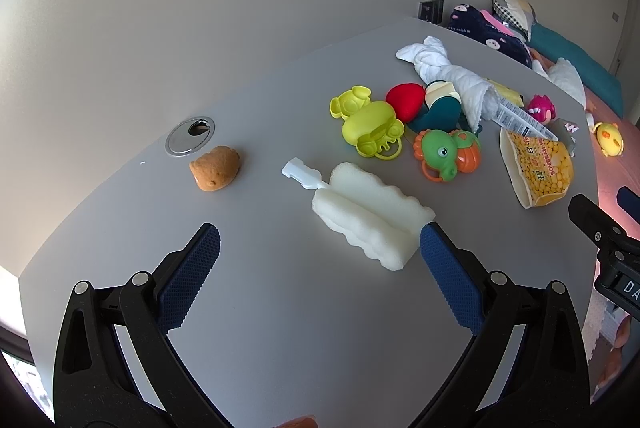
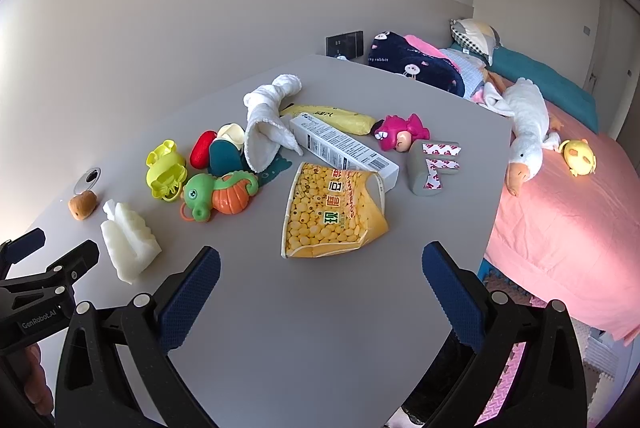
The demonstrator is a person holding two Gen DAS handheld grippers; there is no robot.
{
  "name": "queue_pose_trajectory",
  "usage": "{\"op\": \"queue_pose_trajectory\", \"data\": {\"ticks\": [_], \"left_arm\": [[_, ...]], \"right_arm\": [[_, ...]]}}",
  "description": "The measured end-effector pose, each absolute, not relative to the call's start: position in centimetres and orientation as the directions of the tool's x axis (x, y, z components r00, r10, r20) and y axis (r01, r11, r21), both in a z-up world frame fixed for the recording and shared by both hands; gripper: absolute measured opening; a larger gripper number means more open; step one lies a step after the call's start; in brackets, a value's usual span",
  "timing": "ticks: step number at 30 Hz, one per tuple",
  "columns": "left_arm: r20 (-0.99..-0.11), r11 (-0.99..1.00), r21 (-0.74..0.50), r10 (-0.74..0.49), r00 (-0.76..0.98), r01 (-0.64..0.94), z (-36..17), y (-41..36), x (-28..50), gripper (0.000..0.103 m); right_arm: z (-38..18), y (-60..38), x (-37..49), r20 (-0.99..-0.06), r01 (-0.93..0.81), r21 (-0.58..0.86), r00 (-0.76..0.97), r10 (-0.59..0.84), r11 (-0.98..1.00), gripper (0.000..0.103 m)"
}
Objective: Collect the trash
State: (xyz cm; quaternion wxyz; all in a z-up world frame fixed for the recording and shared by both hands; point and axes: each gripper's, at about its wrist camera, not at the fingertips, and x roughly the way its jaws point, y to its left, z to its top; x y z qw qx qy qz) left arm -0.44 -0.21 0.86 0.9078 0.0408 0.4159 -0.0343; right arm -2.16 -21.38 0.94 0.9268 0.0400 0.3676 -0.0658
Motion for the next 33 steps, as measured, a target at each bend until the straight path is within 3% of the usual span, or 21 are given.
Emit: {"op": "queue_pose_trajectory", "data": {"ticks": [33], "left_arm": [[-0.793, 0.997, -0.012, -0.056, 0.607, 0.076, -0.7, 0.1, 1.7, 0.097]], "right_arm": [[-0.3, -22.8, 0.1, -0.712, 0.159, 0.069, 0.699, -0.063, 0.985, 0.101]]}}
